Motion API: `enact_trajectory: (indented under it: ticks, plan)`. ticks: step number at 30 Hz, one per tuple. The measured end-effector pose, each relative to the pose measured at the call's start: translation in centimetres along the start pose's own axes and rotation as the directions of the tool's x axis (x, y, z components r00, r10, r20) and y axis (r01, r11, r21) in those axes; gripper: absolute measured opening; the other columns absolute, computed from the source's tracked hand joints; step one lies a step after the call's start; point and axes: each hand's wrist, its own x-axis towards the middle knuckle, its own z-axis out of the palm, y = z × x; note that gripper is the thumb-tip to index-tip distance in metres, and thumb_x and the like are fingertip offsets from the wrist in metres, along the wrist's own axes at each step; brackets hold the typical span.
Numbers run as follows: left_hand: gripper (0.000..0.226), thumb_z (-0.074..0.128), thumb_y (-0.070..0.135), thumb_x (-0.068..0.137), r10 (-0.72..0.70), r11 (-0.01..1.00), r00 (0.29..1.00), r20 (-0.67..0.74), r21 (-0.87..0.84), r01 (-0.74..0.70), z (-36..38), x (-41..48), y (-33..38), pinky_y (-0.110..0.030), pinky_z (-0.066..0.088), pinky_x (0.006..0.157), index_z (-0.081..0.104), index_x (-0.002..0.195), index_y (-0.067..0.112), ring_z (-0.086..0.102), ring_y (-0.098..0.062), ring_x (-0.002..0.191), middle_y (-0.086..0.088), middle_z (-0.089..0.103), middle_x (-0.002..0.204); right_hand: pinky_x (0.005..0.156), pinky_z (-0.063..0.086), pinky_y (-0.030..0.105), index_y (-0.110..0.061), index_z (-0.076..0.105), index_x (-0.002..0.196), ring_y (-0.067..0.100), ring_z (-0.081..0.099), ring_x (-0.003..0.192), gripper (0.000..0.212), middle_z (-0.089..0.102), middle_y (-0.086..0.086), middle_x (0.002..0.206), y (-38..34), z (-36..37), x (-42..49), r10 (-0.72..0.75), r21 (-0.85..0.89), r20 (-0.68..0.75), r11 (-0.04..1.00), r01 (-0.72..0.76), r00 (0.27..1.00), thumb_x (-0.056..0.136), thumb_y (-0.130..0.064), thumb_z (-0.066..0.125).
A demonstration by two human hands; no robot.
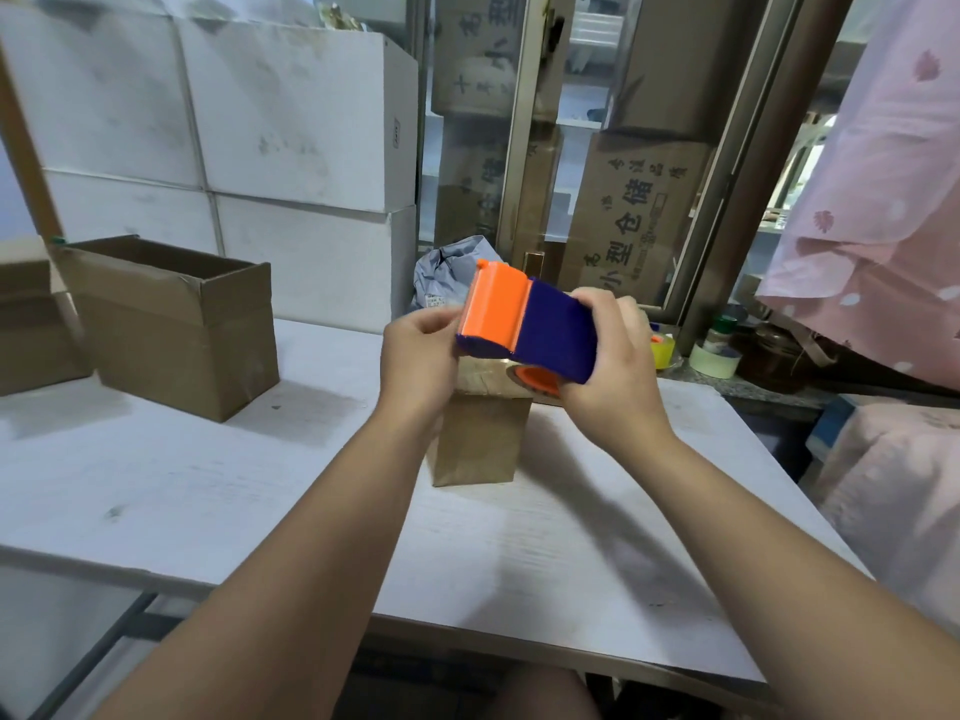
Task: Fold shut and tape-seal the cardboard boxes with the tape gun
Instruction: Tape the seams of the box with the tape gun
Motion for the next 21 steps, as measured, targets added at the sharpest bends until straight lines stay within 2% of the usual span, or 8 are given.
enact_trajectory:
  ticks: [3, 5, 8, 11, 14, 16, 18, 21]
  plan:
    - [0.032, 0.055, 0.011, 0.092, -0.066, 0.988, 0.998, 0.024, -0.137, 0.069, -0.2, 0.2, 0.2, -0.022, 0.041, 0.064, 0.064, 0.063, 0.022, 0.052, -0.008, 0.061, 0.010, 0.061, 0.053, 0.077, 0.039, 0.025, -0.016, 0.049, 0.120, 0.012, 0.037, 0.099, 0.071, 0.046, 0.001, 0.110, -0.3, -0.6, 0.9, -0.041, -0.058, 0.025, 0.997, 0.043, 0.999, 0.065, -0.044, 0.083]
    - [0.032, 0.055, 0.010, 0.090, -0.074, 0.985, 0.997, 0.029, -0.151, 0.078, -0.3, 0.2, 0.2, -0.021, 0.037, 0.060, 0.063, 0.061, 0.020, 0.047, -0.009, 0.060, 0.009, 0.058, 0.052, 0.076, 0.037, 0.023, -0.015, 0.049, 0.121, 0.013, 0.036, 0.098, 0.067, 0.043, -0.001, 0.109, -0.6, -0.9, 1.3, -0.020, -0.054, 0.030, 0.998, 0.022, 0.999, 0.067, -0.047, 0.071]
    - [0.030, 0.052, 0.010, 0.088, -0.140, 0.973, 0.989, 0.037, -0.180, 0.144, -0.4, 0.1, 0.3, -0.022, 0.031, 0.056, 0.058, 0.060, 0.016, 0.042, -0.009, 0.054, 0.007, 0.053, 0.049, 0.078, 0.042, 0.030, -0.016, 0.049, 0.124, 0.019, 0.041, 0.102, 0.061, 0.047, 0.005, 0.111, -0.7, -1.2, 1.8, -0.005, -0.054, 0.066, 0.998, 0.009, 0.998, 0.068, -0.039, 0.059]
    - [0.031, 0.048, 0.010, 0.091, -0.170, 0.977, 0.984, 0.047, -0.125, 0.174, -0.4, -0.2, 0.4, -0.019, 0.031, 0.049, 0.056, 0.062, 0.015, 0.043, -0.003, 0.037, 0.009, 0.051, 0.040, 0.082, 0.041, 0.027, -0.016, 0.050, 0.127, 0.020, 0.043, 0.105, 0.066, 0.047, 0.008, 0.116, -0.5, -1.3, 2.1, -0.012, -0.076, 0.145, 0.997, 0.024, 0.989, 0.065, -0.038, 0.060]
    - [0.033, 0.049, 0.004, 0.090, -0.117, 0.991, 0.992, 0.035, -0.057, 0.119, -0.6, -0.3, 0.1, -0.011, 0.034, 0.041, 0.060, 0.060, 0.013, 0.046, 0.000, 0.036, 0.009, 0.055, 0.043, 0.081, 0.038, 0.023, -0.015, 0.050, 0.129, 0.021, 0.044, 0.107, 0.065, 0.044, 0.006, 0.117, -0.5, -1.4, 2.2, -0.003, -0.075, 0.174, 0.997, 0.017, 0.985, 0.066, -0.030, 0.059]
    - [0.027, 0.051, 0.012, 0.091, -0.054, 0.997, 0.998, 0.021, 0.063, 0.053, -0.7, -0.2, -0.5, -0.013, 0.039, 0.049, 0.069, 0.071, 0.013, 0.051, -0.001, 0.045, 0.006, 0.063, 0.056, 0.079, 0.036, 0.018, -0.015, 0.049, 0.129, 0.019, 0.043, 0.105, 0.063, 0.043, 0.005, 0.116, -0.4, -1.5, 2.2, 0.009, -0.063, 0.171, 0.998, 0.002, 0.985, 0.068, -0.024, 0.060]
    - [0.024, 0.052, 0.023, 0.094, 0.021, 0.982, 1.000, -0.014, 0.188, -0.018, -0.8, -0.1, -1.1, -0.022, 0.043, 0.063, 0.074, 0.087, 0.016, 0.053, -0.006, 0.059, 0.005, 0.067, 0.067, 0.075, 0.033, 0.007, -0.015, 0.047, 0.131, 0.016, 0.042, 0.103, 0.059, 0.042, 0.005, 0.118, -0.2, -1.3, 2.2, 0.022, -0.068, 0.168, 0.998, -0.011, 0.985, 0.075, -0.014, 0.066]
    - [0.024, 0.050, 0.028, 0.095, 0.098, 0.960, 0.994, -0.047, 0.269, -0.082, -0.8, -0.6, -1.6, -0.025, 0.046, 0.065, 0.072, 0.086, 0.025, 0.059, -0.009, 0.061, 0.008, 0.067, 0.068, 0.071, 0.031, 0.001, -0.016, 0.045, 0.132, 0.008, 0.037, 0.102, 0.060, 0.041, 0.002, 0.120, 0.0, -0.9, 1.9, 0.025, -0.094, 0.169, 0.996, -0.010, 0.985, 0.079, -0.003, 0.070]
